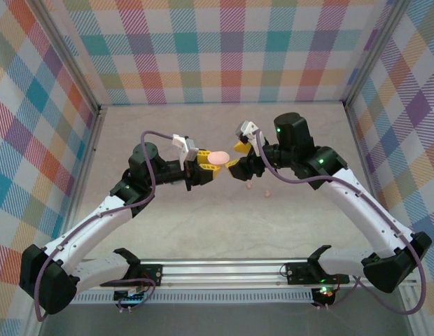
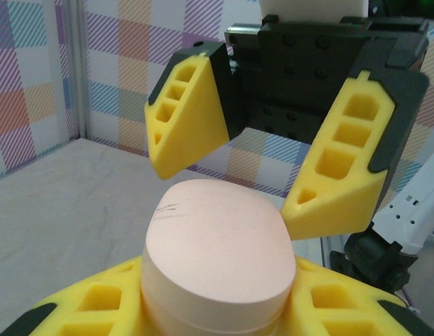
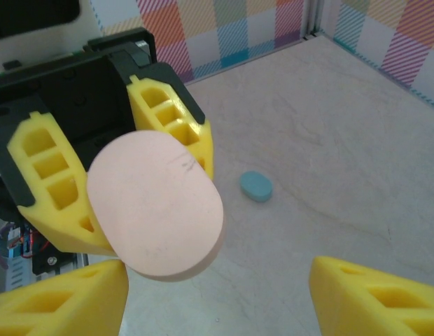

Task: Insert wireless bluetooth earbuds into charging case

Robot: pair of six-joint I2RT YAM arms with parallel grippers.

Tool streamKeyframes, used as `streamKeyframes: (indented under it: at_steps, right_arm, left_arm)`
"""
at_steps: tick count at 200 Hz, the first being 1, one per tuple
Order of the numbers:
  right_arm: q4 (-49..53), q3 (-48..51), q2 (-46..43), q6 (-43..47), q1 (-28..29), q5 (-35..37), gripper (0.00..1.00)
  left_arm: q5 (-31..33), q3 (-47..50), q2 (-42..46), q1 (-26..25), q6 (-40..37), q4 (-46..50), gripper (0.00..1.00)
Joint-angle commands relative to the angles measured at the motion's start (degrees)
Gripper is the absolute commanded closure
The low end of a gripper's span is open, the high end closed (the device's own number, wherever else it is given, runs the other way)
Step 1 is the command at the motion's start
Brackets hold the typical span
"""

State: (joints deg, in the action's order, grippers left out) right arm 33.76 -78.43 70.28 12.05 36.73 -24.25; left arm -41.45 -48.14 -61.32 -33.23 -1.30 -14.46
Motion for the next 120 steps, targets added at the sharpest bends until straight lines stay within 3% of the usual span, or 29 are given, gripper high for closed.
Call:
streamKeyframes:
  at_steps: [1, 49, 85, 120]
  right_arm:
    - [-0.91, -2.99, 0.55, -1.50, 0.27, 0.34, 0.31]
    - [0.55, -3.92, 1.86, -1.44, 0.20, 0.67, 0.31]
    - [2.10, -0.12, -0.70, 7.28, 0.20, -6.16, 0.22]
    - [3.39, 0.77, -2.93, 12.56, 0.18, -12.74, 0.21]
  left_arm:
    - [-3.19, -0.42, 0.06, -0.34, -1.24, 1.01, 0.72]
    - [-3.28, -0.84, 0.17, -0.60, -1.91, 1.53, 0.72]
    - [-4.44, -1.98, 0.30, -0.56, -3.56, 4.79, 0.74]
    - [-5.77, -2.13, 1.34, -0.52, -5.04, 6.28, 0.75]
